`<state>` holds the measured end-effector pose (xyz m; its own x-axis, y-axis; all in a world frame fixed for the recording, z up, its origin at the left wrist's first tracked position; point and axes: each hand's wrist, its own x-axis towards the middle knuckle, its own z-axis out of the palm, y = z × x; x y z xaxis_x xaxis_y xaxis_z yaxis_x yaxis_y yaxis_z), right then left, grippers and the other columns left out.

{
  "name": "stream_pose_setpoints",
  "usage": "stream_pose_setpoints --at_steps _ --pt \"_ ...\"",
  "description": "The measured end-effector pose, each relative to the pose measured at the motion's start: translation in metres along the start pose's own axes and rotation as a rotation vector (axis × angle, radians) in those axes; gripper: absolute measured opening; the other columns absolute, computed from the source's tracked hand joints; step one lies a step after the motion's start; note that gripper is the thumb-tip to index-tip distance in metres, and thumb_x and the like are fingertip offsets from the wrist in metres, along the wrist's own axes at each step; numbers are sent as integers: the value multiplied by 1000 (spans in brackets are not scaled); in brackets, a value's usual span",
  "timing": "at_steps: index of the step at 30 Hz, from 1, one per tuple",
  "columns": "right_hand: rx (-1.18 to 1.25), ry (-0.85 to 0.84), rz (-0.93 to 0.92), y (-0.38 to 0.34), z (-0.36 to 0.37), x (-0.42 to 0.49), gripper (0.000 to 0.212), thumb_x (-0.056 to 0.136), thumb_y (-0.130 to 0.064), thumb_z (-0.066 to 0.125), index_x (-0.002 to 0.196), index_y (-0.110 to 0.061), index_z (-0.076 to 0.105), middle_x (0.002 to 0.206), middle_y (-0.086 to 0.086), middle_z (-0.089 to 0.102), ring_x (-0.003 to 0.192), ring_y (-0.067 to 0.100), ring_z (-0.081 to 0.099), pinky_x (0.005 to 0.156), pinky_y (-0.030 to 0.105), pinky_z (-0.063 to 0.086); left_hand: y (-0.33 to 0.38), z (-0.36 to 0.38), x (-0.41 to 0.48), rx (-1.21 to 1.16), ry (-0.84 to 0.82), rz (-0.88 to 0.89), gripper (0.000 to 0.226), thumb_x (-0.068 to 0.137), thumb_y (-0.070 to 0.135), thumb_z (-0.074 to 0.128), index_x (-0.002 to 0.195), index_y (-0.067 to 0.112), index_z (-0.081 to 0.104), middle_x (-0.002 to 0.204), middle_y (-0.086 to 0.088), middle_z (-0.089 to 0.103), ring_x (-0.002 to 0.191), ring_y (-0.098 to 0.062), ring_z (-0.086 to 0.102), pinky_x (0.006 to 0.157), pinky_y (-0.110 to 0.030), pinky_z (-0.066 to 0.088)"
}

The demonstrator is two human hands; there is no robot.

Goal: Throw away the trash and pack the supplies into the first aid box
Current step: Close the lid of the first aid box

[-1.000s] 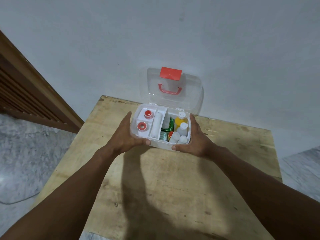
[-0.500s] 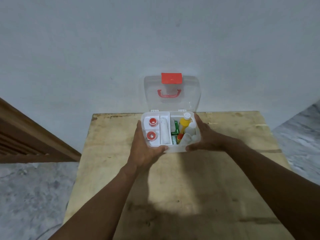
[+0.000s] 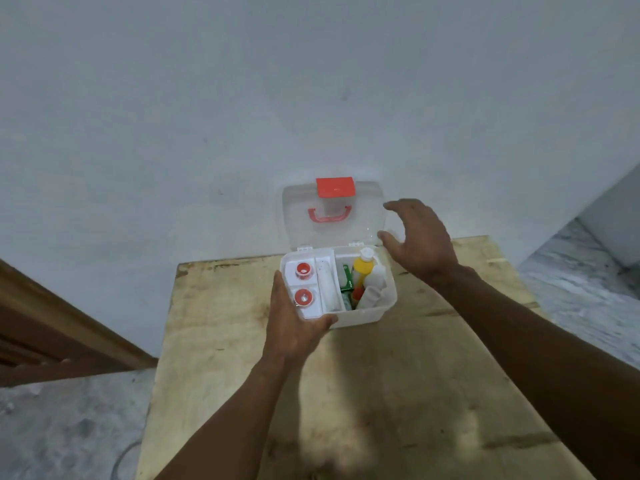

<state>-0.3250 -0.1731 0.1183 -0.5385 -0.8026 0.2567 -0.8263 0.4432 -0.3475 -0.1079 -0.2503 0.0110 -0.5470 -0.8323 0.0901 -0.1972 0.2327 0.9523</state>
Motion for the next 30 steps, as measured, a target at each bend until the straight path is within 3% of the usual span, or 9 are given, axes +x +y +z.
stream_pose_setpoints --at_steps 5,11,15,19,26,30 --pt "-244 97 -215 -35 4 42 48 86 -25 72 131 -15 57 134 10 55 112 35 56 87 46 48 3 2 -1 -13 -19 23 95 58 40 90 135 25 36 127 10 54 116 -12 58 93 -37 56" --pt "-357 140 -242 -41 20 64 36 76 -16 77 111 -15 67 106 6 70 88 35 62 67 40 47 5 1 -1 -13 -4 -4 96 55 35 90 134 27 36 124 12 54 114 -9 58 92 -30 56" --pt "-272 216 -276 -36 21 68 25 84 -29 72 107 -19 71 100 5 70 88 32 63 67 40 48 4 2 -1 -41 -7 -21 96 55 34 92 133 27 37 124 13 54 114 -9 58 91 -30 56" --pt "-174 233 -282 -35 20 66 25 87 -29 68 108 -16 74 97 9 67 89 32 62 69 40 48 -1 3 0 -37 -11 -16 96 55 36 92 134 25 38 124 11 55 114 -11 59 89 -30 58" --pt "47 75 -273 -37 3 47 22 97 -28 59 107 -13 71 98 6 67 93 24 60 82 39 50 -2 3 0 -24 -3 -36 98 54 34 92 135 29 37 123 14 54 113 -8 58 84 -17 55" --pt "67 -66 -220 -38 -3 15 22 101 -33 50 109 -18 64 93 -1 69 84 20 59 74 33 44 -4 2 -2 -33 1 -39 99 53 28 94 134 30 36 123 13 54 112 -6 58 81 -15 55"
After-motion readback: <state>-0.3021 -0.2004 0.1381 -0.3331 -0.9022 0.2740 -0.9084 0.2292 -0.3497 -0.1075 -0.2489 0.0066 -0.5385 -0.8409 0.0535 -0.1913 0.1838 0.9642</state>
